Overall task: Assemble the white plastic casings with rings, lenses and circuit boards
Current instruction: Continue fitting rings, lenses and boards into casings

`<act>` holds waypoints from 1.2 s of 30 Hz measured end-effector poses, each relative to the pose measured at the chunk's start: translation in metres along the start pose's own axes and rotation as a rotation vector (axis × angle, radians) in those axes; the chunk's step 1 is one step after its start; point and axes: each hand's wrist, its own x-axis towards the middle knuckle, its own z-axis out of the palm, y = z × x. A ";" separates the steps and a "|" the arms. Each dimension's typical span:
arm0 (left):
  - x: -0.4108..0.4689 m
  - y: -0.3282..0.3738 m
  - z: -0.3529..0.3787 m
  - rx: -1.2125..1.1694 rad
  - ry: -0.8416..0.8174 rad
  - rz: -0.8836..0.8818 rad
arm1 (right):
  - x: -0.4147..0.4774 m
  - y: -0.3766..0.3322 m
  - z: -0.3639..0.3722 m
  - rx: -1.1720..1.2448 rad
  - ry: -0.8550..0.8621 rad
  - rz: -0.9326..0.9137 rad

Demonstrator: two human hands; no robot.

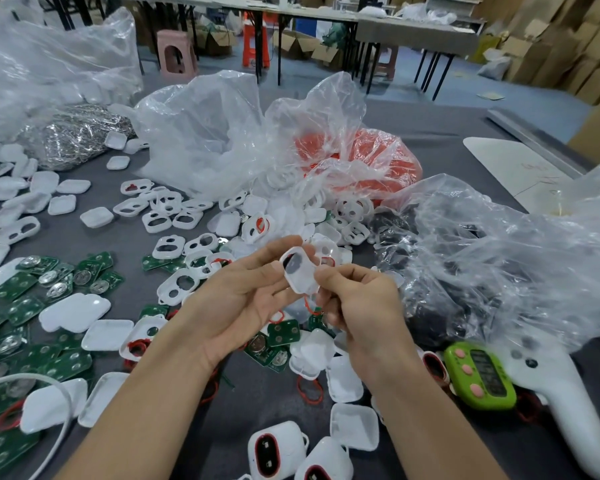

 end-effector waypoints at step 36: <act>0.001 -0.005 0.007 0.163 0.045 0.048 | 0.004 0.009 0.003 -0.474 0.068 -0.307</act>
